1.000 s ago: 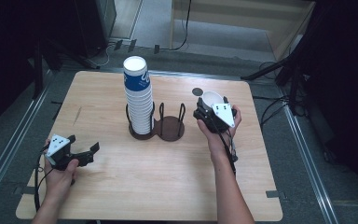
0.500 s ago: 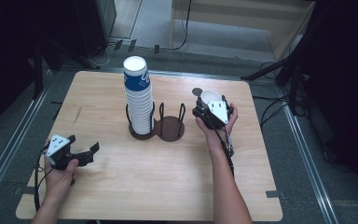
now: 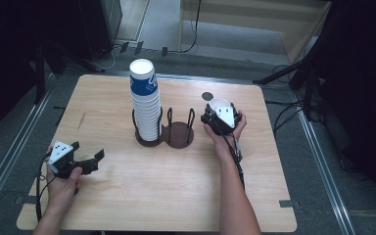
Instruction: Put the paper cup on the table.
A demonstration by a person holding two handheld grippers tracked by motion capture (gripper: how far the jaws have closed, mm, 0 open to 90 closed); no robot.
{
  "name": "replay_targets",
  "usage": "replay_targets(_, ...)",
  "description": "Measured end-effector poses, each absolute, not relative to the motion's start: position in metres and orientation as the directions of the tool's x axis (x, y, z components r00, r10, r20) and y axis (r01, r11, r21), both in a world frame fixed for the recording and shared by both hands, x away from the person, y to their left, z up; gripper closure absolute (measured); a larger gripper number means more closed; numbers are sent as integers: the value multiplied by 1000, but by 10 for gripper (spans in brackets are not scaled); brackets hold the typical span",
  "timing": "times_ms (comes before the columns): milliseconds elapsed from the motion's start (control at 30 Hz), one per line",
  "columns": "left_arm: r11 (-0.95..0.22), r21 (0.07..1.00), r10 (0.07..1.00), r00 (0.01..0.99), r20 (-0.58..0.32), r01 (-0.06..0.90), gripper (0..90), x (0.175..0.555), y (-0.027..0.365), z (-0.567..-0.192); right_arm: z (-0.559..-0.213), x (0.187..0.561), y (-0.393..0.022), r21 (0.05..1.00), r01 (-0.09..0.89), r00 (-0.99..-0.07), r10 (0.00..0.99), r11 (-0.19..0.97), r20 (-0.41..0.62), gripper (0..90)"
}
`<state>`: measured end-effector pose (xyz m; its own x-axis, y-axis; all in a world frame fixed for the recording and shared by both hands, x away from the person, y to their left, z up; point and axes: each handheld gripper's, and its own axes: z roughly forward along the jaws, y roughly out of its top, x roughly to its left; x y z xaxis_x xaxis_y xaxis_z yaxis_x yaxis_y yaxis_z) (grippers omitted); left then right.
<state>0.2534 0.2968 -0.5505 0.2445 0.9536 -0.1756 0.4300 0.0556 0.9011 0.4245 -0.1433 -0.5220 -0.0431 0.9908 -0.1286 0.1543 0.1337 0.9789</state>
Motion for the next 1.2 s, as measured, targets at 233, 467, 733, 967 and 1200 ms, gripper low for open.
replay_targets(233,56,901,953,246,-176,429,0,254,297,-550,-528,427,-143,974,172,-39,989,146,-141,129)
replay_targets(467,50,903,953,249,-171,426,0,253,296,-550,-531,427,-142,970,197,-26,990,144,-141,124)
replay_targets(733,52,903,953,249,-172,426,0,253,297,-550,-533,426,-142,966,214,-28,989,145,-142,120)
replay_targets(967,50,903,953,250,-171,427,0,253,297,-550,-533,425,-141,965,220,-36,990,142,-138,118)
replay_targets(1200,50,903,953,250,-171,427,0,253,297,-550,-531,423,-142,962,245,-54,993,117,-107,116)
